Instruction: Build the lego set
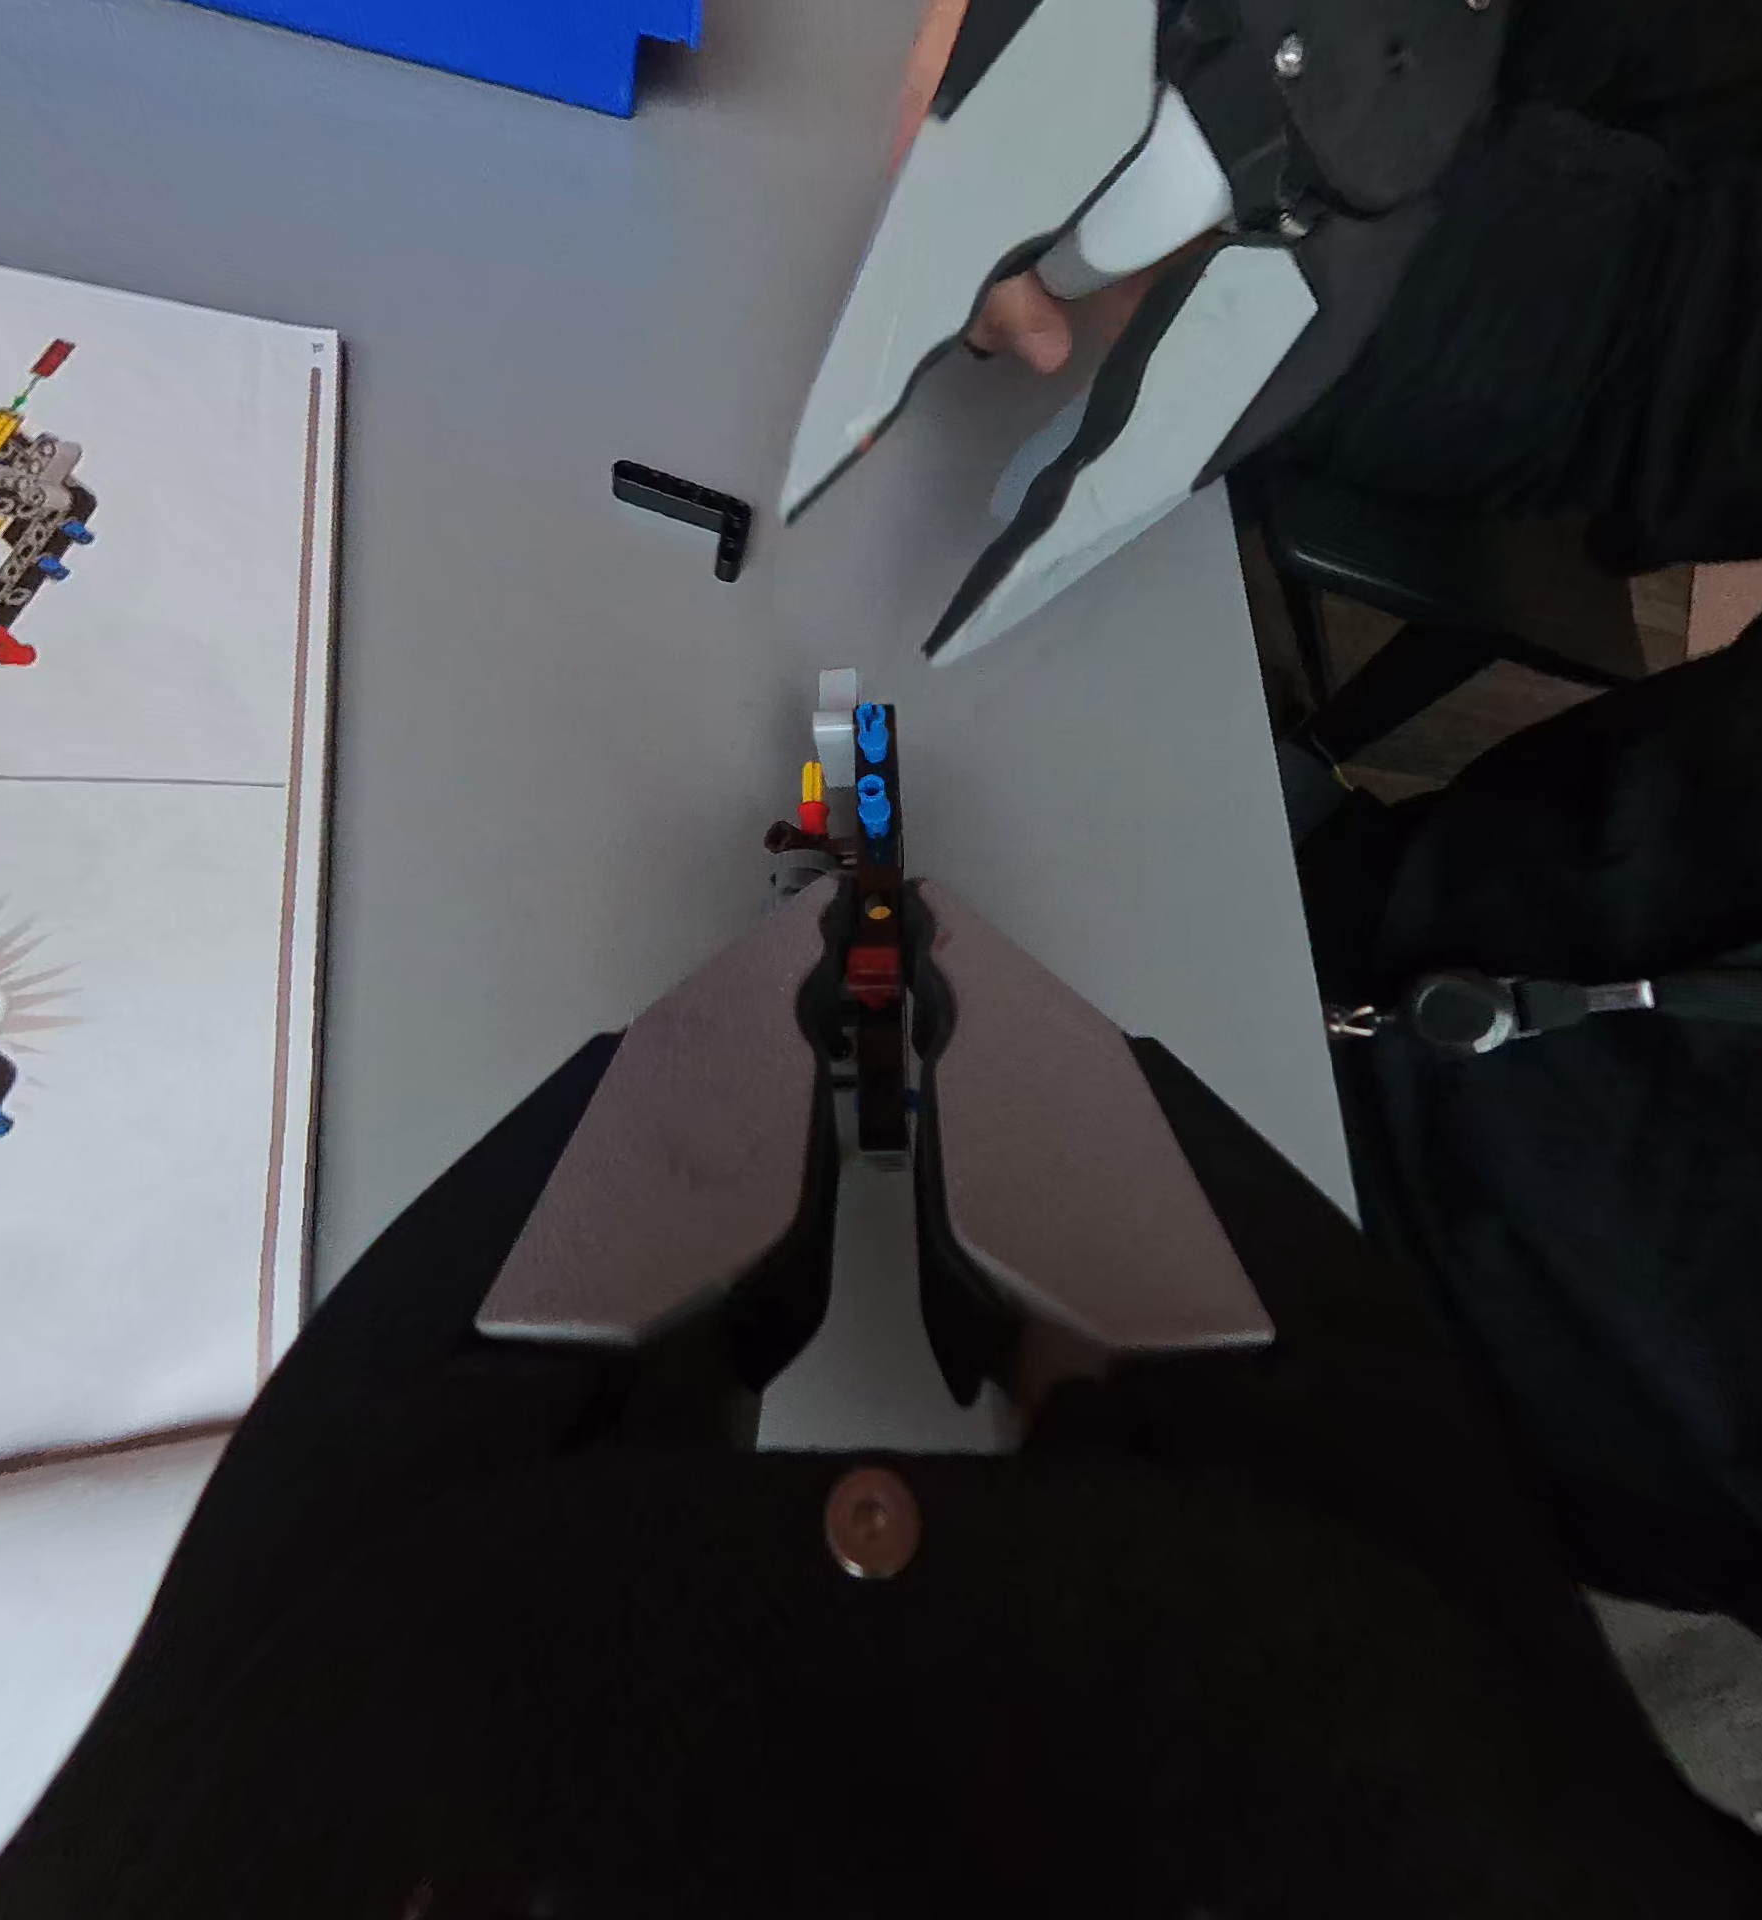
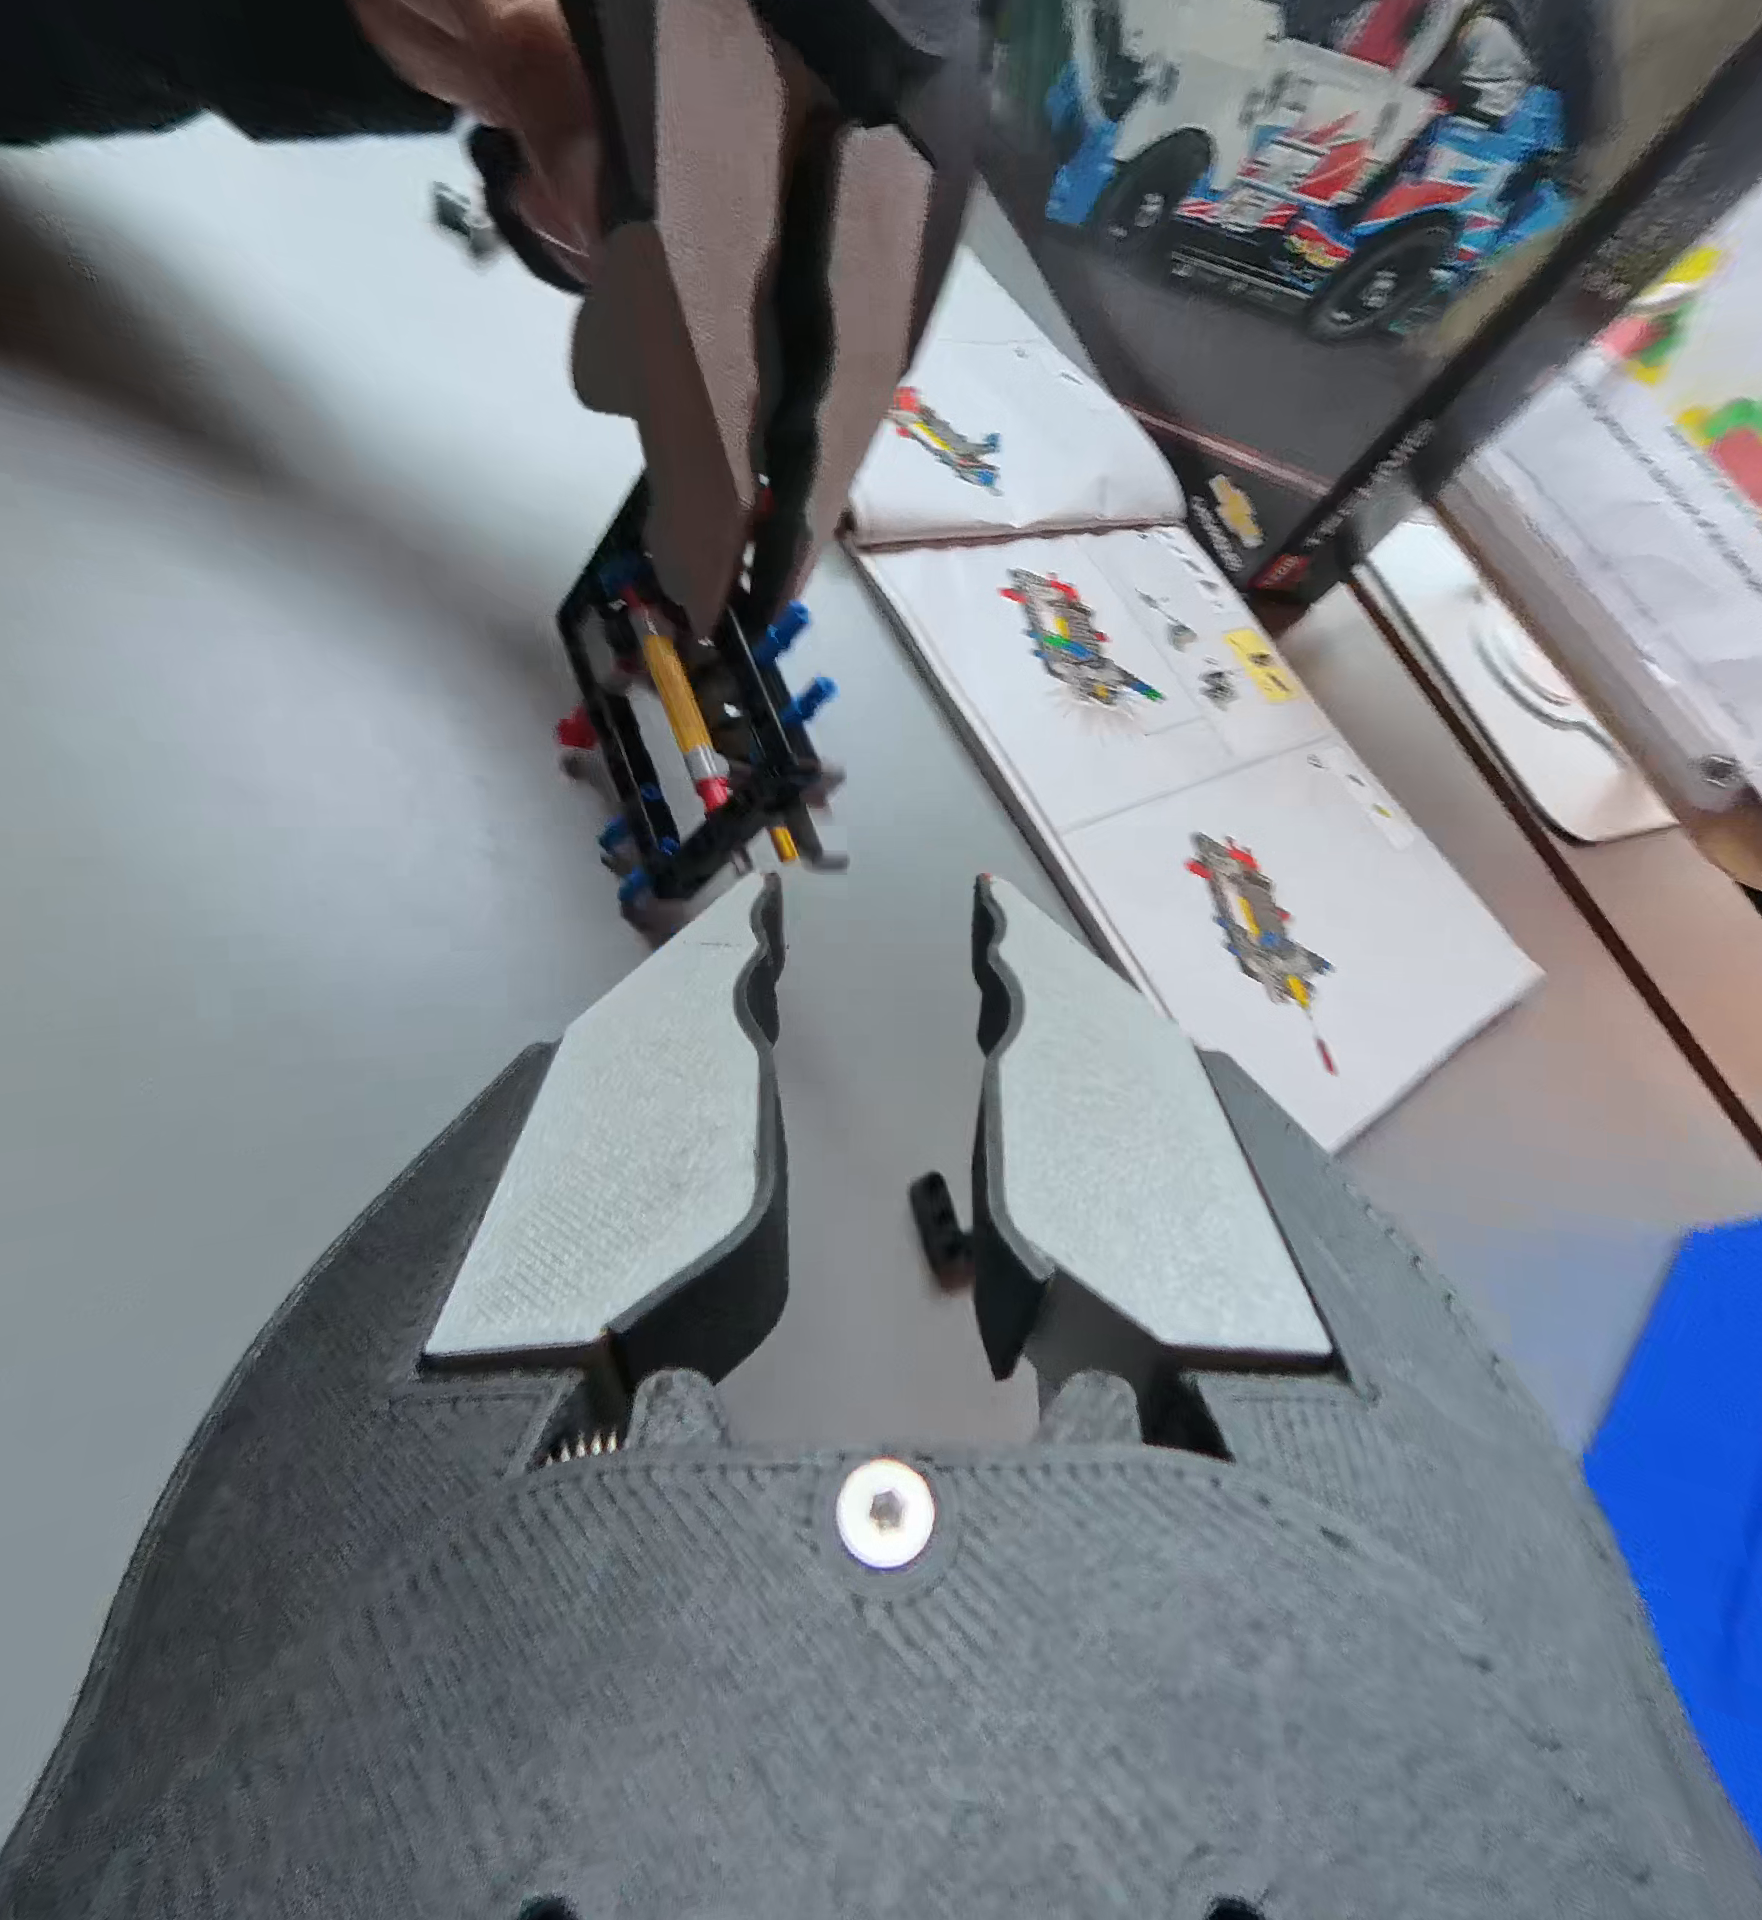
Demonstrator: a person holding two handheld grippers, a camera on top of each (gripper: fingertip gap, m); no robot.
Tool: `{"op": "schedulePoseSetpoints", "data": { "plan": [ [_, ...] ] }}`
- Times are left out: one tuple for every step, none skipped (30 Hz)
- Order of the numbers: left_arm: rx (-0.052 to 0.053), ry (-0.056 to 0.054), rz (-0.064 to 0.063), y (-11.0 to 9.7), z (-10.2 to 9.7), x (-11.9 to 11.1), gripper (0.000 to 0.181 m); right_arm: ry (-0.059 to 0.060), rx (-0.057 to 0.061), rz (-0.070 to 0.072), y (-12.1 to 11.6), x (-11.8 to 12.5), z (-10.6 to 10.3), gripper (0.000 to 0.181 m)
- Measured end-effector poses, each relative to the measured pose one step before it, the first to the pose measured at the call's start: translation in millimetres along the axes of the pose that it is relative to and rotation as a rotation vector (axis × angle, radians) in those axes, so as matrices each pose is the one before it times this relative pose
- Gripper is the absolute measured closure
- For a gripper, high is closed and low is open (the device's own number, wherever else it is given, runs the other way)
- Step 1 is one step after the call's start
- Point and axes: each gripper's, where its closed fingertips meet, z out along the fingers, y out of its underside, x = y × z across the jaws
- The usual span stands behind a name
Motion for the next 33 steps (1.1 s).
{"op": "schedulePoseSetpoints", "data": {
  "plan": [
    [0.0203,-0.0083,-0.0537,-1.26,-2.41,-2.31,0.176,0.0276,0.0029,0.0132,2.59,7.19,-7.14,0.148],
    [0.0331,0.0124,-0.0640,-2.33,-2.37,-0.30,0.176,0.0176,-0.0010,0.0266,3.91,7.17,-7.65,0.148],
    [0.0423,0.0395,-0.0635,-3.02,-1.49,3.53,0.176,0.0123,-0.0093,0.0340,5.67,7.08,-7.73,0.148],
    [0.0358,0.0444,-0.0486,-2.09,-0.49,5.34,0.176,-0.0009,-0.0140,0.0353,6.48,4.83,-7.27,0.148],
    [0.0342,0.0206,-0.0178,-2.76,-0.45,4.56,0.176,-0.0068,-0.0150,0.0345,6.73,3.11,-6.78,0.146],
    [0.0436,-0.0165,0.0327,-5.45,-0.90,3.88,0.176,0.0046,-0.0100,0.0313,6.19,3.63,-6.14,0.142],
    [0.0414,-0.0382,0.0757,-7.00,-1.05,4.61,0.176,0.0146,0.0002,0.0256,5.31,4.09,-5.51,0.143],
    [0.0301,-0.0463,0.0930,-7.58,-0.96,5.00,0.176,0.0172,0.0068,0.0222,4.57,3.72,-4.79,0.145],
    [0.0177,-0.0489,0.0925,-6.63,-0.07,4.38,0.176,0.0160,0.0060,0.0218,4.44,3.34,-3.93,0.146],
    [0.0033,-0.0485,0.0884,-4.13,1.40,3.49,0.176,0.0104,0.0021,0.0219,4.62,2.33,-3.00,0.147],
    [-0.0120,-0.0488,0.0861,-0.53,2.89,3.13,0.176,0.0024,-0.0019,0.0196,4.37,0.74,-2.17,0.147],
    [-0.0239,-0.0526,0.0890,2.02,3.53,3.36,0.176,-0.0017,-0.0043,0.0150,4.00,-0.58,-1.50,0.147],
    [-0.0310,-0.0591,0.0981,3.78,3.59,3.94,0.176,-0.0016,-0.0025,0.0113,3.22,-1.39,-1.16,0.147],
    [-0.0378,-0.0632,0.1071,4.74,2.96,4.39,0.176,-0.0046,0.0001,0.0084,2.49,-2.62,-0.79,0.147],
    [-0.0446,-0.0599,0.1146,5.04,2.46,5.46,0.176,-0.0070,-0.0030,0.0034,2.69,-3.42,-0.36,0.146],
    [-0.0442,-0.0536,0.1186,4.71,2.26,6.78,0.176,0.0017,-0.0068,-0.0020,3.02,-2.21,-0.10,0.146],
    [-0.0315,-0.0563,0.1052,2.69,1.89,6.47,0.176,0.0125,-0.0097,-0.0051,3.12,-0.39,0.24,0.146],
    [-0.0182,-0.0405,0.0918,0.79,1.54,7.90,0.176,0.0076,-0.0106,-0.0047,3.09,-0.58,0.55,0.146],
    [-0.0190,-0.0077,0.0726,0.82,1.70,10.79,0.176,-0.0009,-0.0082,0.0001,2.35,-0.92,0.95,0.146],
    [-0.0267,0.0216,0.0402,1.54,2.31,12.88,0.176,0.0090,-0.0115,0.0092,2.43,1.71,1.47,0.145],
    [-0.0200,0.0305,0.0117,0.31,2.84,12.89,0.173,0.0158,-0.0189,0.0169,3.02,3.93,1.92,0.144],
    [-0.0122,0.0279,0.0087,0.39,2.82,11.04,0.168,0.0088,-0.0219,0.0214,3.13,3.82,2.18,0.144],
    [-0.0268,0.0129,0.0060,2.96,2.92,6.89,0.164,0.0009,-0.0196,0.0230,2.43,3.13,2.26,0.143],
    [-0.0326,0.0081,-0.0013,4.03,2.79,4.23,0.164,-0.0014,-0.0112,0.0215,1.16,2.92,2.03,0.140],
    [-0.0176,0.0189,-0.0134,2.58,2.40,4.27,0.161,-0.0048,-0.0020,0.0200,-0.32,2.48,1.70,0.140],
    [-0.0066,0.0194,-0.0233,1.26,1.51,3.02,0.157,-0.0122,-0.0014,0.0214,-0.79,1.65,1.61,0.139],
    [0.0039,0.0071,-0.0247,0.33,-0.06,0.25,0.157,-0.0160,-0.0034,0.0224,-0.88,1.24,1.78,0.136],
    [0.0099,0.0143,-0.0224,-0.62,-1.18,0.75,0.155,-0.0131,-0.0058,0.0219,-0.60,1.69,1.97,0.135],
    [0.0130,0.0156,-0.0264,-1.09,-1.84,0.59,0.150,-0.0115,-0.0075,0.0187,-0.46,1.56,2.11,0.133],
    [0.0086,0.0140,-0.0298,-0.49,-2.07,0.08,0.143,-0.0122,-0.0075,0.0119,-0.44,0.89,2.30,0.131],
    [0.0067,0.0170,-0.0299,-0.19,-2.25,0.69,0.136,-0.0083,-0.0057,0.0043,-0.67,0.74,2.41,0.130],
    [0.0066,0.0210,-0.0281,-0.24,-2.37,2.03,0.130,-0.0008,-0.0059,-0.0009,-0.38,1.28,2.57,0.128],
    [0.0058,0.0225,-0.0204,0.22,-2.94,3.05,0.128,0.0004,-0.0099,-0.0043,0.49,1.17,2.73,0.127]
  ]
}}
